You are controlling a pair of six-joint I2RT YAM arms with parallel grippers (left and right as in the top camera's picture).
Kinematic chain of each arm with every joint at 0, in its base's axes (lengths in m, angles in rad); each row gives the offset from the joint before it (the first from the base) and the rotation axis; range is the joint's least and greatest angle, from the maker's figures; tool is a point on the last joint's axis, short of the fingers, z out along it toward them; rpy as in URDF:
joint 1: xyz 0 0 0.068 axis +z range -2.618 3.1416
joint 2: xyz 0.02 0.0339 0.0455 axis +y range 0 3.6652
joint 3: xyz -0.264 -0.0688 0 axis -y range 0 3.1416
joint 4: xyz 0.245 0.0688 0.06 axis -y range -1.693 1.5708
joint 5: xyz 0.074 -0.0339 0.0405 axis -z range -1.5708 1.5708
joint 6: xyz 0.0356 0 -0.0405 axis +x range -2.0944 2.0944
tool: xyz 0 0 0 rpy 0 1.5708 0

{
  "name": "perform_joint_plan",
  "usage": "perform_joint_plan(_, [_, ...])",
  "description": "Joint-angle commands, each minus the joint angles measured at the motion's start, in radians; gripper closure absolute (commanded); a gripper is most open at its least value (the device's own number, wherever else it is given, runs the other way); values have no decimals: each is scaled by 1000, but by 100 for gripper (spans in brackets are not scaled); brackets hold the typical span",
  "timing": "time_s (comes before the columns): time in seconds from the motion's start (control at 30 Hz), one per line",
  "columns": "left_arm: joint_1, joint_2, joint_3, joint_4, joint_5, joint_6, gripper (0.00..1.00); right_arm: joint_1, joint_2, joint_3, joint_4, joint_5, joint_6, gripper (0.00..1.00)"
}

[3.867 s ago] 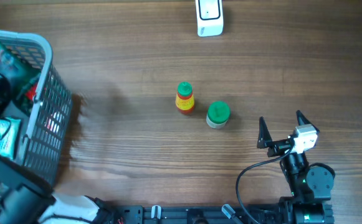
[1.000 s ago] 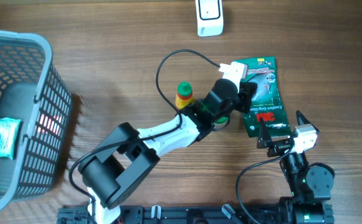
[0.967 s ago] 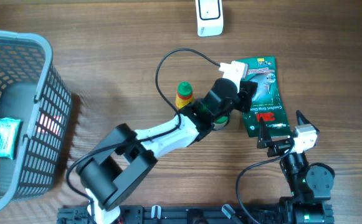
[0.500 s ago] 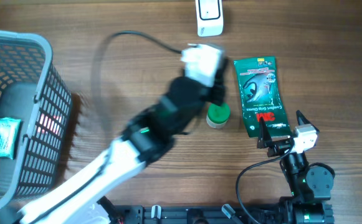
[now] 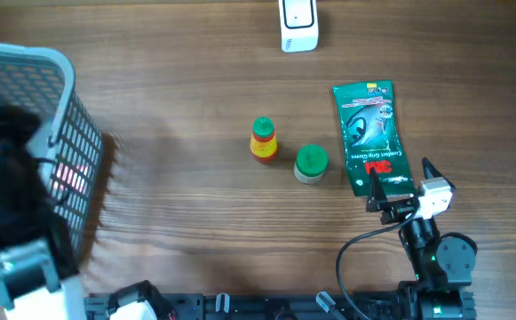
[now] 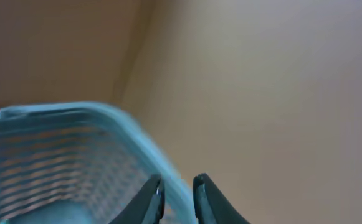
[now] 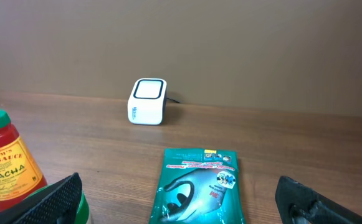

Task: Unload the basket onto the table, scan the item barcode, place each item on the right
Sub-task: 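Reach the left gripper into the basket and grasp the small red-white box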

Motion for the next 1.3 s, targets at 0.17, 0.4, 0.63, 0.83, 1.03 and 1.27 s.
perform_joint_plan(0.17, [380, 385, -3, -108, 485, -213, 88, 4, -4, -1, 3, 17, -13, 0])
perform_joint_plan(0.4, [354, 602, -3, -143, 485, -240, 48, 4, -4, -1, 3, 17, -13, 0])
perform_joint_plan(0.63, [298, 669, -3, -238, 359, -339, 1, 4, -4, -1, 3, 17, -12, 0])
perform_joint_plan(0.83, [218, 671, -3, -259, 251, -393, 1, 4, -4, -1, 3, 17, -12, 0])
perform_joint_plan(1.03, [202, 769, -3, -242, 247, -411, 2, 4, -4, -1, 3, 17, -13, 0])
perform_joint_plan(1.27, [196, 898, -3, -191, 339, -411, 36, 4, -4, -1, 3, 17, -13, 0])
